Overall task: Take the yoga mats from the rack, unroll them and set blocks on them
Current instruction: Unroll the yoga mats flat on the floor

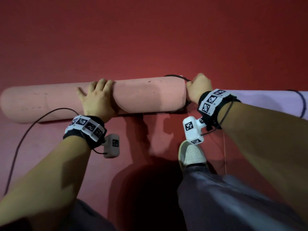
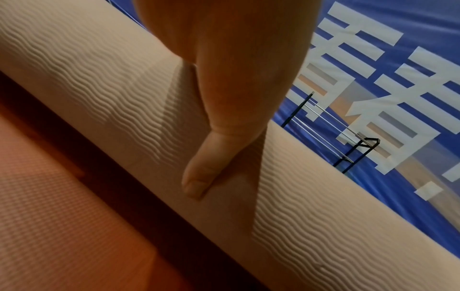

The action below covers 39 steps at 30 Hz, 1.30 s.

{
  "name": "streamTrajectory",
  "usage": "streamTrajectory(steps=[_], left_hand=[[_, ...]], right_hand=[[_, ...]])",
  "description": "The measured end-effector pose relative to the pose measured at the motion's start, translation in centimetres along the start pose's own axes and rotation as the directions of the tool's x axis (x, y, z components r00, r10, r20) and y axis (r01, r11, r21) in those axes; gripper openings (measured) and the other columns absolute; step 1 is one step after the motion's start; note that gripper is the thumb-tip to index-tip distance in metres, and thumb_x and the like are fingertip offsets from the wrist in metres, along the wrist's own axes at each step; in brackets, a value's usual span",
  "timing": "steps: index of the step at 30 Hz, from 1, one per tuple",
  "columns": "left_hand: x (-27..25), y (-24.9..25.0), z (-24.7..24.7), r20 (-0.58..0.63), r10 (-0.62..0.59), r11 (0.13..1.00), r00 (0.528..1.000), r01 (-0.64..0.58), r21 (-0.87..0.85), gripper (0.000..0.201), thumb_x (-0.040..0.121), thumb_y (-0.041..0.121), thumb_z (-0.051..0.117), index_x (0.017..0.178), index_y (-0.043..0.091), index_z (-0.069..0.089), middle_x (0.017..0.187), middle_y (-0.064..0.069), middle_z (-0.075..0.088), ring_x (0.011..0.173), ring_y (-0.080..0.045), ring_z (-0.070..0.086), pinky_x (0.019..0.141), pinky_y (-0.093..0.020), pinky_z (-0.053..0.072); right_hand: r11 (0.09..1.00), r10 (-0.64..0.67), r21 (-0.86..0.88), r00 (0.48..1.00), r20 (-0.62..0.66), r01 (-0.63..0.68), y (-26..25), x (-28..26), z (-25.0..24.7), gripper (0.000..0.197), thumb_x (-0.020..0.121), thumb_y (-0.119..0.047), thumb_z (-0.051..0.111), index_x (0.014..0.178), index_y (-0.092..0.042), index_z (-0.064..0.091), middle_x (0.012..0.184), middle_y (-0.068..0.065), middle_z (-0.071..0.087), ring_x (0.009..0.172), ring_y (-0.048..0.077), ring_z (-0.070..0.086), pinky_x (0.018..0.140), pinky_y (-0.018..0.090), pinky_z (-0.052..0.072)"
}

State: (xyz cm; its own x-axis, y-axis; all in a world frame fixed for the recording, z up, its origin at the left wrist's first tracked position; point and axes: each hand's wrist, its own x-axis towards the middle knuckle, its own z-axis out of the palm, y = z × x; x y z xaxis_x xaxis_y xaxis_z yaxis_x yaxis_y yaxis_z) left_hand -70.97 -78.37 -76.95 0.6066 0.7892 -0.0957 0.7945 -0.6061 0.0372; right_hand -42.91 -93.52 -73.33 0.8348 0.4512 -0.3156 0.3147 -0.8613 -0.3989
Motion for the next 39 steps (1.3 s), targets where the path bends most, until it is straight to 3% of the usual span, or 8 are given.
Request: streamTrajectory(steps=[4, 8, 12, 15, 20, 24, 33, 39], left_hand=[[-0.4, -0.4, -0.6, -0.014, -0.008, 1.0, 1.0, 0.008, -0.012, 0.104, 0.052, 0.047, 0.087, 0.141, 0.029, 0.036, 0.146, 0.001, 0.042, 0.133, -0.03, 0.037, 0.104, -0.078, 0.018], [-0.5, -1.3, -1.3, -0.027, -0.037, 0.999, 0.999, 0.036, -0.032, 0.105, 0.052, 0.047, 0.088, 0.141, 0.029, 0.035, 0.148, 0.0, 0.041, 0.136, -0.03, 0.035, 0.105, -0.078, 0.017], [-0.8, -2.6, -1.8, -0.063, -0.082, 0.995, 0.995, 0.078, -0.057, 0.102, 0.054, 0.043, 0.087, 0.141, 0.027, 0.037, 0.146, -0.001, 0.042, 0.135, -0.033, 0.036, 0.105, -0.078, 0.017], [-1.0, -2.9, -1.8, -0.095, -0.081, 0.995, 0.992, 0.074, -0.074, 0.095, 0.058, 0.042, 0.084, 0.14, 0.026, 0.038, 0.145, -0.001, 0.043, 0.133, -0.032, 0.036, 0.105, -0.078, 0.017], [-1.7, -2.8, -0.5, -0.047, -0.018, 1.0, 0.999, 0.018, -0.007, 0.099, 0.054, 0.039, 0.087, 0.14, 0.027, 0.039, 0.145, 0.001, 0.043, 0.132, -0.028, 0.037, 0.104, -0.076, 0.021], [-2.3, -2.7, 0.7, 0.02, 0.037, 0.999, 0.999, -0.038, 0.038, 0.103, 0.051, 0.042, 0.086, 0.141, 0.027, 0.038, 0.143, 0.002, 0.044, 0.131, -0.028, 0.037, 0.103, -0.076, 0.021], [-2.4, -2.4, 1.5, 0.098, 0.024, 0.998, 0.995, -0.03, 0.062, 0.116, 0.056, 0.042, 0.086, 0.152, 0.029, 0.022, 0.157, -0.002, 0.028, 0.146, -0.028, 0.02, 0.109, -0.075, 0.008], [-2.8, -2.7, 1.8, 0.039, 0.043, 0.997, 0.998, -0.045, 0.058, 0.11, 0.052, 0.046, 0.084, 0.148, 0.028, 0.032, 0.148, 0.0, 0.039, 0.137, -0.028, 0.032, 0.105, -0.077, 0.014]], right_hand=[[0.984, 0.15, 0.077, 0.984, 0.101, -0.158, 0.8, 0.7, -0.7, 0.028, 0.097, -0.021, 0.05, 0.092, 0.005, 0.061, 0.082, 0.02, 0.062, 0.088, 0.038, 0.068, 0.064, 0.035, 0.044], [0.985, 0.165, 0.03, 0.975, 0.149, -0.171, 1.2, 0.9, -1.6, 0.023, 0.099, -0.019, 0.05, 0.096, 0.0, 0.062, 0.083, 0.013, 0.058, 0.079, 0.031, 0.062, 0.065, 0.032, 0.045], [0.966, 0.122, 0.173, 0.926, 0.358, -0.194, 2.0, 0.6, -2.6, 0.018, 0.101, -0.017, 0.047, 0.083, -0.017, 0.052, 0.077, 0.001, 0.053, 0.059, 0.016, 0.057, 0.038, 0.02, 0.045], [0.953, 0.137, 0.22, 0.945, 0.297, -0.208, 0.9, 0.5, -1.2, 0.018, 0.1, -0.011, 0.044, 0.084, -0.01, 0.053, 0.07, 0.01, 0.059, 0.05, 0.022, 0.061, 0.04, 0.029, 0.047], [0.969, 0.036, 0.242, 0.996, 0.081, -0.055, -1.4, 1.2, -0.2, 0.009, 0.096, -0.016, 0.048, 0.087, -0.015, 0.05, 0.098, 0.016, 0.07, 0.09, 0.033, 0.068, 0.078, 0.043, 0.056], [0.916, 0.03, 0.4, 0.995, -0.092, 0.01, -2.9, 1.8, -1.3, 0.008, 0.096, -0.018, 0.047, 0.09, -0.02, 0.049, 0.097, 0.008, 0.07, 0.084, 0.027, 0.067, 0.071, 0.038, 0.053], [0.853, -0.311, 0.462, 0.948, 0.071, 0.245, -7.8, -0.6, 0.9, 0.016, 0.085, -0.019, 0.068, 0.072, -0.024, 0.059, 0.072, -0.009, 0.059, 0.072, 0.015, 0.055, 0.072, 0.028, 0.046], [0.827, -0.365, 0.497, 0.924, 0.114, 0.265, -10.5, -1.4, 1.1, 0.015, 0.085, -0.016, 0.07, 0.074, -0.022, 0.062, 0.063, -0.009, 0.055, 0.057, 0.009, 0.05, 0.053, 0.023, 0.04]])
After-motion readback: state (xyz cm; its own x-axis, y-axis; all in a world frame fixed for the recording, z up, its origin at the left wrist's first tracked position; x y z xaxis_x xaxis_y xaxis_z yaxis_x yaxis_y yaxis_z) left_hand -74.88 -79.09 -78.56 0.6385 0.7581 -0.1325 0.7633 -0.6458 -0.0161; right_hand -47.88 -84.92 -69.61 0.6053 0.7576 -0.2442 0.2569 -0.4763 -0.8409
